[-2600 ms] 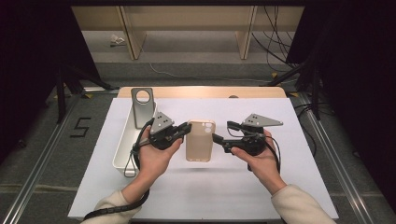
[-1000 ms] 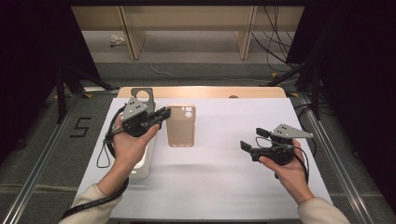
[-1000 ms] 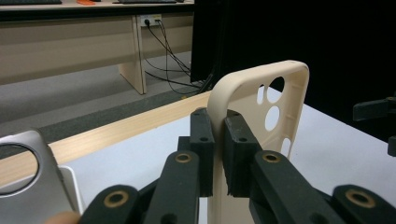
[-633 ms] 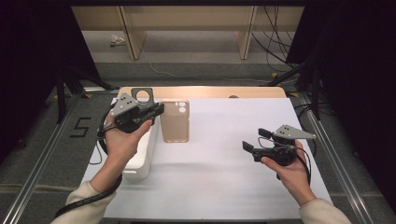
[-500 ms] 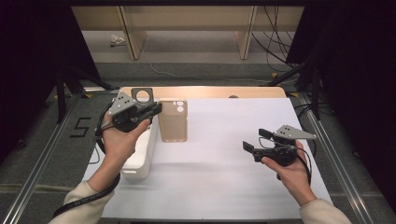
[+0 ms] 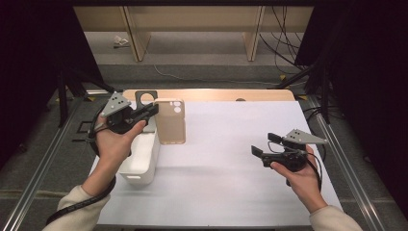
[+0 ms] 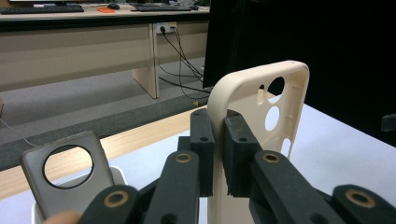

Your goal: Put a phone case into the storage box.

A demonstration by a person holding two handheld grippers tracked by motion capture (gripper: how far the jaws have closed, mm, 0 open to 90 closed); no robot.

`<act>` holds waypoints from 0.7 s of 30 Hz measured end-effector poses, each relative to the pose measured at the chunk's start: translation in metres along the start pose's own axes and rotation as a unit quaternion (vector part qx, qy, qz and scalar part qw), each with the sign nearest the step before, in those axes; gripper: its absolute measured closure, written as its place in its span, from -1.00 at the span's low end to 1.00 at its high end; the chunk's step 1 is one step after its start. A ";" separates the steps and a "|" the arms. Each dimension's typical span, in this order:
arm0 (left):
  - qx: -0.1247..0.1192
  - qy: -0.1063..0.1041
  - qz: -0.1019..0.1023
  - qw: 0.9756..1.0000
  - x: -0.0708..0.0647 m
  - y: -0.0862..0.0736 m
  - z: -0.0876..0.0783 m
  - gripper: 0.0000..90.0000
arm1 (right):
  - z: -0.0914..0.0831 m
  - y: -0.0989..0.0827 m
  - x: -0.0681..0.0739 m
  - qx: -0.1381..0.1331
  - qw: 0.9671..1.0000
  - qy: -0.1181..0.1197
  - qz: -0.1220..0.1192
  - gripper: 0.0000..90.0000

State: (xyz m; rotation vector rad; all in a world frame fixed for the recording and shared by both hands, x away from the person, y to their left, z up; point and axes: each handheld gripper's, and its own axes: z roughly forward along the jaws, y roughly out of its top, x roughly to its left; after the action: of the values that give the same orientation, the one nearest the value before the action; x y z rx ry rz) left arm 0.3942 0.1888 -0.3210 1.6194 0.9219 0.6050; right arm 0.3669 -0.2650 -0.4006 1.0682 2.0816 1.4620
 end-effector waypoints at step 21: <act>-0.006 0.017 -0.002 1.000 0.017 0.007 -0.008 0.86 | 0.000 -0.001 -0.001 -0.001 1.000 -0.002 0.004 -0.63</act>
State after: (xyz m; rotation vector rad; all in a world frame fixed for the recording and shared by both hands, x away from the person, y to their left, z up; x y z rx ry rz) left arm 0.3987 0.2067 -0.3134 1.6004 0.9443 0.6347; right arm 0.3675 -0.2659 -0.4013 1.0787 2.0751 1.4626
